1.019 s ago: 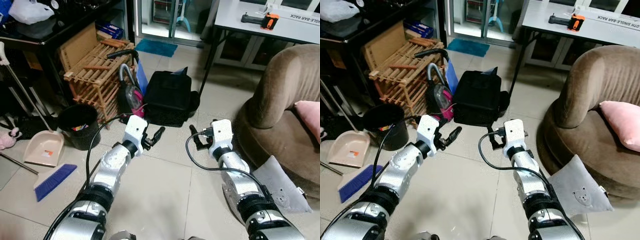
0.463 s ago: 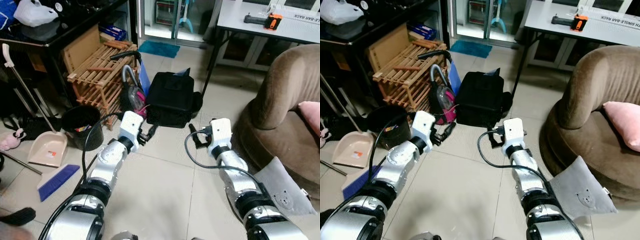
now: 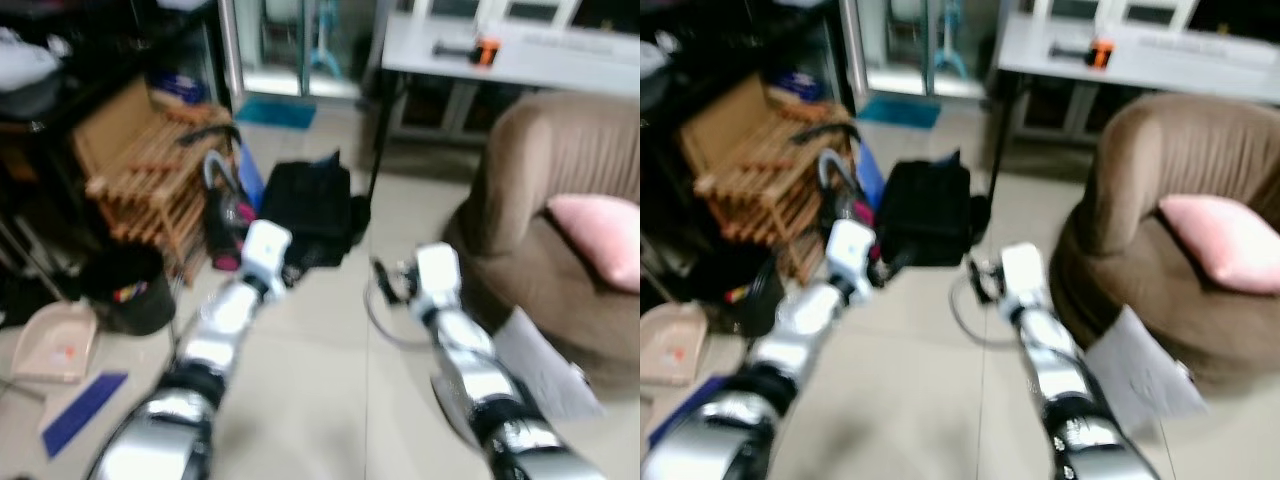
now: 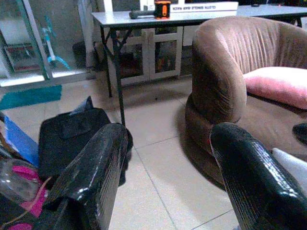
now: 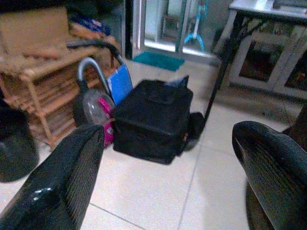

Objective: Move the pillow to the sofa from floor

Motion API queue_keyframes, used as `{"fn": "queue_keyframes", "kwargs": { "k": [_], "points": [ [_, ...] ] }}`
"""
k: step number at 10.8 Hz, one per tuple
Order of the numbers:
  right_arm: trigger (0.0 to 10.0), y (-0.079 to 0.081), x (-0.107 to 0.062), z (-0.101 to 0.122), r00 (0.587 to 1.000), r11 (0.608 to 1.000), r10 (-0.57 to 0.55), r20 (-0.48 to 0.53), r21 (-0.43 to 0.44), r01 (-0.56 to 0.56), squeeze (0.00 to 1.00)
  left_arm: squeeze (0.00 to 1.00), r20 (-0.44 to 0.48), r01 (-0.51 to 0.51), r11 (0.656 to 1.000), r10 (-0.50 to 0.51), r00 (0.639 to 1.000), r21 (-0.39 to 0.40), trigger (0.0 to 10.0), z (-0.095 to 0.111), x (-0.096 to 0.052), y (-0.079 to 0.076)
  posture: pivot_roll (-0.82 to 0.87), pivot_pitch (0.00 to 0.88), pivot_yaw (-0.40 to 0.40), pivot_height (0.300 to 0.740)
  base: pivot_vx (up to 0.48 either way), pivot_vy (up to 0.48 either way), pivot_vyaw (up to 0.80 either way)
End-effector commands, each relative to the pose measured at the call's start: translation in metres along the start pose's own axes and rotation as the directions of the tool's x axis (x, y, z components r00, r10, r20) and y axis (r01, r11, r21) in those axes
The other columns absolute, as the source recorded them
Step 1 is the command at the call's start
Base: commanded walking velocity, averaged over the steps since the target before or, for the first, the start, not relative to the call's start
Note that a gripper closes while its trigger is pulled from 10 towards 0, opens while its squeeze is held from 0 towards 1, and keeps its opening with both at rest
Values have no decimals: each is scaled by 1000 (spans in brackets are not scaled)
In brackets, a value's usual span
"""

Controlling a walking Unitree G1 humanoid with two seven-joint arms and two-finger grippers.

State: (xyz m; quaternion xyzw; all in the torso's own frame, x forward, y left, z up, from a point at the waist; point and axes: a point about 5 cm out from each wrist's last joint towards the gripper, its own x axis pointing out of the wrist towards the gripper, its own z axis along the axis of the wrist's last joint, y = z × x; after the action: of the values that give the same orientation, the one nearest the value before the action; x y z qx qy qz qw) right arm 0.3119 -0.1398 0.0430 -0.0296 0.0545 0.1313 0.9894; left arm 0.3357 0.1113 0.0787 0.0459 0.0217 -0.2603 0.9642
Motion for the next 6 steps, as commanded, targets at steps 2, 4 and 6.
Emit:
{"fn": "queue_keyframes", "kwargs": {
  "k": [2,4,6],
  "points": [
    [10000,10,5,6,999,999,38,27,-3,-38,137,0,-9,-36,999,36,999,17,10000,-2,-6,10,-62,0,-29,740,446,0,0],
    [10000,13,0,0,998,998,57,8,-2,-57,145,0,-6,-43,999,43,999,13,10000,-2,-7,10,-60,0,-33,740,446,0,0],
    [10000,19,-5,-7,996,996,90,-7,2,-90,157,0,-9,-48,999,48,999,19,10000,-7,-11,9,-60,6,-40,740,461,0,0]
  ]
}}
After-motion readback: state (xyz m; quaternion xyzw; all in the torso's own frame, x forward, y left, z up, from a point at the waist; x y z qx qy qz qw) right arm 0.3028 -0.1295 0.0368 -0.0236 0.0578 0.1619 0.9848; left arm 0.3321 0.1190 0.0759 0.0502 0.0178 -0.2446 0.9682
